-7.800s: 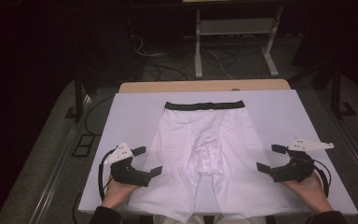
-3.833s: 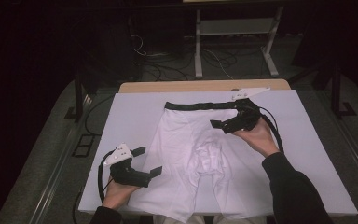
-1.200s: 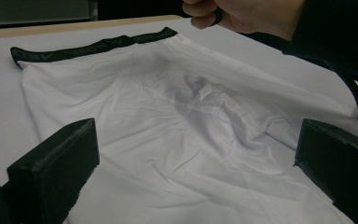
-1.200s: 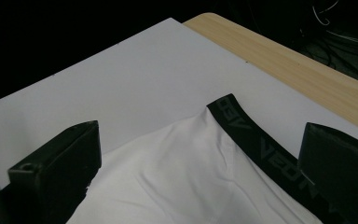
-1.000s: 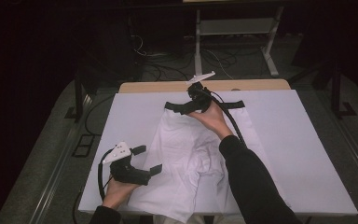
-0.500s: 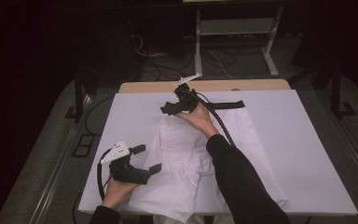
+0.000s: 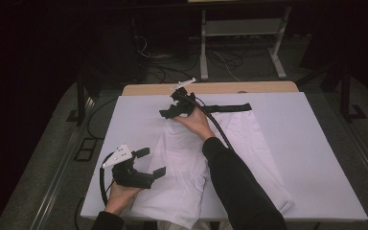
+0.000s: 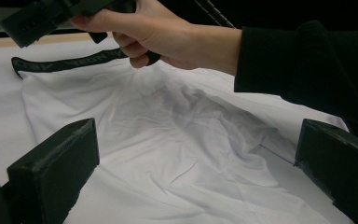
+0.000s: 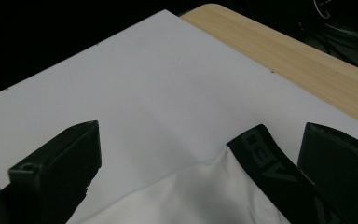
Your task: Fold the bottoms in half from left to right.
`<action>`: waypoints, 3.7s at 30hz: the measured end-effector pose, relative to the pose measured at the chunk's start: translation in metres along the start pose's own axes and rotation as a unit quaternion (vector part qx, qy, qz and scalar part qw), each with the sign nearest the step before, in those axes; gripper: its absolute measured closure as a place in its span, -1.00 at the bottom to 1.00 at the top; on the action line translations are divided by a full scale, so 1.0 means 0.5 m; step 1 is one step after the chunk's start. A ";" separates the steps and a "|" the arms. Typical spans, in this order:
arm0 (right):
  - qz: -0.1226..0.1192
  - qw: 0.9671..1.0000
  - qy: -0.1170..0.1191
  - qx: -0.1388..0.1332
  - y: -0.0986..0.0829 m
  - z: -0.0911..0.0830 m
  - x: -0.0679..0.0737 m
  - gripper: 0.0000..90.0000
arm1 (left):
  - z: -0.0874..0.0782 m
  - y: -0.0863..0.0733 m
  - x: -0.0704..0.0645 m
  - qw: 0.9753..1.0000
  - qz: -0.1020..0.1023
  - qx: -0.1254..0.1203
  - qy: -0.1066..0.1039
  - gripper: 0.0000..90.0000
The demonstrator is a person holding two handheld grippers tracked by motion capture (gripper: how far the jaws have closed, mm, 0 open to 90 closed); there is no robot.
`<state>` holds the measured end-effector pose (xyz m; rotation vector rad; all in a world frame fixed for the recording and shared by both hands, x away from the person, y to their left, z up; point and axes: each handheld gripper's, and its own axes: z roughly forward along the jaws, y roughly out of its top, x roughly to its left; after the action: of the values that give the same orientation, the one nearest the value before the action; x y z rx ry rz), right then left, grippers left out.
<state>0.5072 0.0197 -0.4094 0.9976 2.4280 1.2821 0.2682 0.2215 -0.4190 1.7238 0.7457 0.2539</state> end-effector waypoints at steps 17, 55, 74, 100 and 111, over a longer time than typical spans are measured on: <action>0.041 0.998 -0.024 0.028 -0.020 0.067 -0.023 -0.64 | 0.003 0.002 0.001 1.000 -0.003 -0.005 -0.003 -1.00; 0.047 0.992 -0.105 0.056 -0.020 0.106 -0.018 0.89 | 0.008 0.003 0.000 1.000 0.006 0.010 0.007 -1.00; 0.035 0.995 -0.092 0.035 -0.027 0.058 0.001 0.91 | -0.054 -0.004 0.037 0.993 -0.051 0.083 0.066 -1.00; 0.016 0.995 -0.093 0.010 -0.037 0.004 0.007 0.91 | -0.128 -0.045 0.021 0.977 -0.116 0.175 0.044 -0.94; 0.013 0.995 -0.096 0.009 -0.039 0.001 0.010 0.91 | -0.140 -0.070 0.012 0.968 -0.118 0.219 0.031 -0.93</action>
<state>0.4945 0.0156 -0.4245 1.1060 2.2928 1.1186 0.2234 0.2845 -0.4325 2.0225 1.1059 -0.0265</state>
